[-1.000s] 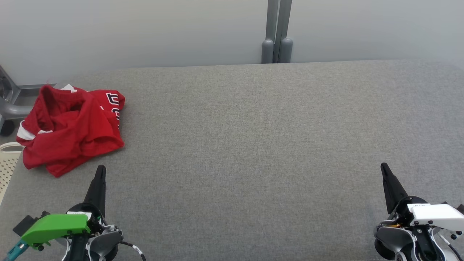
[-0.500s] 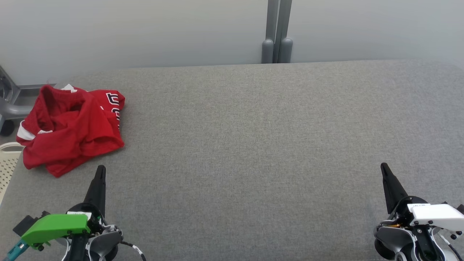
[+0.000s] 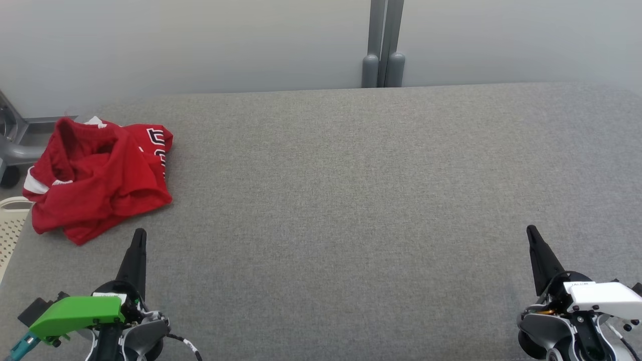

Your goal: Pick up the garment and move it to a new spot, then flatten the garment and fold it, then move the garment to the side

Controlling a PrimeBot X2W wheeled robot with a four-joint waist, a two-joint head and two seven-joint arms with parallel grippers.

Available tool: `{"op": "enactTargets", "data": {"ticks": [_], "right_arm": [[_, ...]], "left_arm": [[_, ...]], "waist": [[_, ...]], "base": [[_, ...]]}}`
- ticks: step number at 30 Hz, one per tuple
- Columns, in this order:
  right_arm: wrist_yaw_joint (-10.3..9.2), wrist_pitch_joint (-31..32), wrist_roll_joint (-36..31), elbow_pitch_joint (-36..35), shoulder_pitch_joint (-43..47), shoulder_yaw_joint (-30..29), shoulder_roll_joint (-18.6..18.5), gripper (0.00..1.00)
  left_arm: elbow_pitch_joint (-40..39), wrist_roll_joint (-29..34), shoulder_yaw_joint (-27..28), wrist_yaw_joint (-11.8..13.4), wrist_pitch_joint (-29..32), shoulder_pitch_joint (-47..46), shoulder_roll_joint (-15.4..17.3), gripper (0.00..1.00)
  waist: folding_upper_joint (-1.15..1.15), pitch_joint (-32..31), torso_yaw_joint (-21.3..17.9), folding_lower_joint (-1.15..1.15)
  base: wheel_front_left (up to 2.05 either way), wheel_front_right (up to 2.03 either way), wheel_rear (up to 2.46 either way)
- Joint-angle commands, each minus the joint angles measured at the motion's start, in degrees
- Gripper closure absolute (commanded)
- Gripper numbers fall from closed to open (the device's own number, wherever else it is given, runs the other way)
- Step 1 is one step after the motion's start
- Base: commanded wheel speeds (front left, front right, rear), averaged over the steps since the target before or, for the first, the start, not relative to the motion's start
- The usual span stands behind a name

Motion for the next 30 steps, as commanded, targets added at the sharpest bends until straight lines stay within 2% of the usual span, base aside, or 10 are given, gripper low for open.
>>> {"op": "enactTargets", "data": {"ticks": [1, 5, 6, 19, 30], "right_arm": [[0.05, 0.12, 0.31, -0.21, 0.66, -0.04, -0.23, 1.0], [0.05, 0.12, 0.31, -0.21, 0.66, -0.04, -0.23, 1.0], [0.0, 0.0, -0.01, 0.05, 0.0, 0.01, 0.01, 0.0], [0.0, -1.85, -0.96, 2.5, 0.69, 2.8, 0.51, 0.0], [0.01, -4.64, -5.18, 4.68, -0.78, 5.6, 0.39, 0.0]], "left_arm": [[-0.18, -0.03, 0.14, -0.27, -0.01, -0.71, 0.11, 1.0], [-0.18, -0.03, 0.14, -0.27, -0.01, -0.71, 0.11, 1.0], [0.05, 0.0, 0.0, 0.01, 0.0, 0.01, 0.0, 0.0], [1.91, 1.45, -1.4, 0.08, -2.43, 2.7, -0.42, 0.0], [1.79, 7.55, -1.46, 0.4, -5.7, 3.25, -0.33, 0.0]], "waist": [[0.0, 0.0, 0.0, 0.0], [0.0, 0.0, 0.0, 0.0], [0.0, 0.0, 0.0, 0.0], [0.0, -0.33, -0.14, 0.0], [0.0, -0.84, -0.2, 0.0]], "base": [[0.0, 0.0, 0.0], [0.0, 0.0, 0.0], [0.0, 0.0, 0.0], [0.0, 0.0, 0.0], [0.0, 0.0, 0.0]]}}
